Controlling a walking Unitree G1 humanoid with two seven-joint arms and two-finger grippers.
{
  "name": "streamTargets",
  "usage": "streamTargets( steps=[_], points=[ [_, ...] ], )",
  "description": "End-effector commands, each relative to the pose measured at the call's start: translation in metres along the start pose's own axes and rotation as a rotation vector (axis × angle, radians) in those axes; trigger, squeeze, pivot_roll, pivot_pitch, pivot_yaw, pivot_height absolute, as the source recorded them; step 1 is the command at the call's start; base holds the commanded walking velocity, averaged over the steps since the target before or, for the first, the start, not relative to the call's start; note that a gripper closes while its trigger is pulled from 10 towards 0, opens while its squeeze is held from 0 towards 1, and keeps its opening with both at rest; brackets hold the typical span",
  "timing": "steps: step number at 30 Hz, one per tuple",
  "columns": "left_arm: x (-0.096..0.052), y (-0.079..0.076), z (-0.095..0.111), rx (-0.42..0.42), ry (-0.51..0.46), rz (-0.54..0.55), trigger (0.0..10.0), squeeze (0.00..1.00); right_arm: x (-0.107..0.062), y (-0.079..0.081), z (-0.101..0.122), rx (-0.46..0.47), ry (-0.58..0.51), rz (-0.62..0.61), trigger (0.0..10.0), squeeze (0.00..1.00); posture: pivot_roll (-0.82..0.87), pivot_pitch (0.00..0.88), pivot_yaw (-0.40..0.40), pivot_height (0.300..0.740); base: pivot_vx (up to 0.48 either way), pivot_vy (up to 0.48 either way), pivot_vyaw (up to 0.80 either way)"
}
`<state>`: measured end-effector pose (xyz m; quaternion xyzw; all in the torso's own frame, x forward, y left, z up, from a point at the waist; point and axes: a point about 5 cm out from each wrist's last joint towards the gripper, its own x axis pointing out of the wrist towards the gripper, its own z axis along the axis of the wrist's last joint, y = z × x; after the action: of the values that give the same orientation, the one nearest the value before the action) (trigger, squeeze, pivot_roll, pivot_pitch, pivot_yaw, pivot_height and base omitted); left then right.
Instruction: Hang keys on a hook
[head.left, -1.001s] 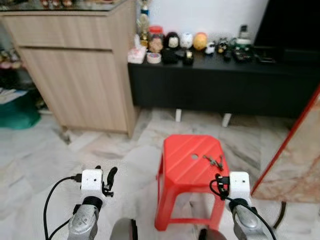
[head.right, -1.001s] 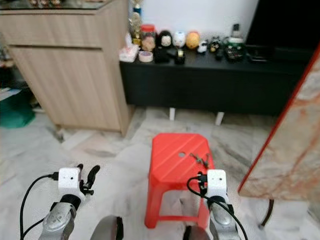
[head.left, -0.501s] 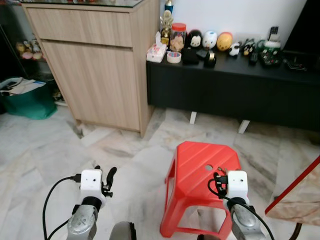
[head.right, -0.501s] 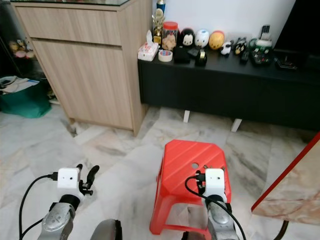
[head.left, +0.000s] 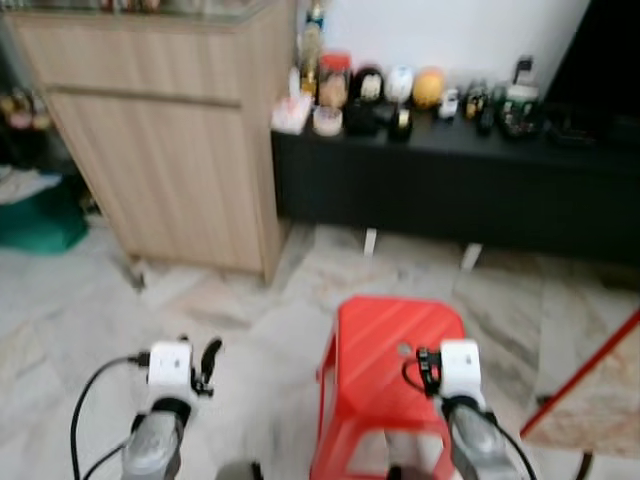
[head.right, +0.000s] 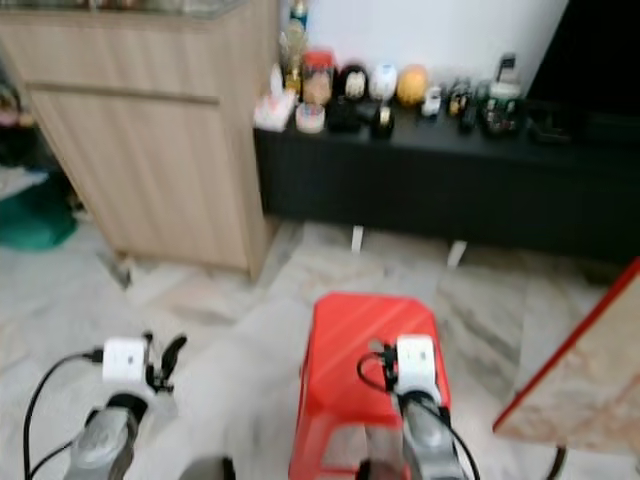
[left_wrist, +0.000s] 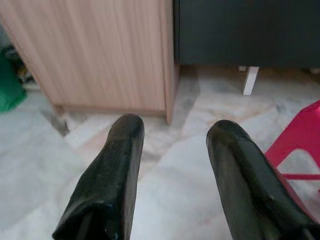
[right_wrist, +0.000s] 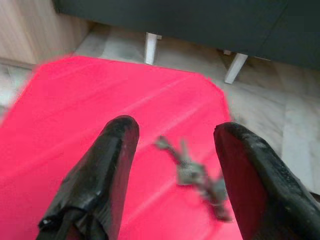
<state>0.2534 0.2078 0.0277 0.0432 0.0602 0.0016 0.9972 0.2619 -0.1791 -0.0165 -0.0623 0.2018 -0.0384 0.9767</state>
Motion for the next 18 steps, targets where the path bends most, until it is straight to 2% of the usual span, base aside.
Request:
streamTargets(
  steps=[1,8,15,16,17,18],
  points=[
    [0.0,-0.005,0.0,-0.004,0.004,-0.021,10.0,0.0,0.0,-0.007,0.0,0.008,0.006,-0.029,10.0,0.0,0.03,0.0,-0.025,0.617,0.289,0.0,0.0],
    [0.0,-0.006,0.0,0.001,0.002,-0.023,10.0,0.0,0.001,-0.006,-0.001,-0.003,0.021,-0.019,10.0,0.0,0.03,0.0,-0.025,0.617,0.282,0.0,0.0],
    [0.0,-0.007,-0.001,0.0,0.008,-0.028,10.0,0.0,0.0,-0.007,-0.008,-0.036,0.075,-0.009,10.0,0.0,0.02,0.0,-0.02,0.617,0.0,0.0,0.0],
    [0.001,-0.008,-0.002,0.003,0.017,-0.034,10.0,0.0,0.0,-0.001,-0.012,-0.158,0.106,0.084,10.0,0.0,0.02,0.0,-0.019,0.617,0.0,0.0,0.0],
    [0.001,-0.008,-0.002,0.003,0.018,-0.035,10.0,0.0,0.0,-0.001,-0.012,-0.21,0.107,0.103,10.0,0.0,0.02,0.0,-0.018,0.617,0.0,0.0,0.0],
    [0.001,-0.008,-0.002,0.003,0.018,-0.035,10.0,0.0,0.0,-0.001,-0.012,-0.21,0.107,0.103,10.0,0.0,0.02,0.0,-0.018,0.617,0.0,0.0,0.0]
  ],
)
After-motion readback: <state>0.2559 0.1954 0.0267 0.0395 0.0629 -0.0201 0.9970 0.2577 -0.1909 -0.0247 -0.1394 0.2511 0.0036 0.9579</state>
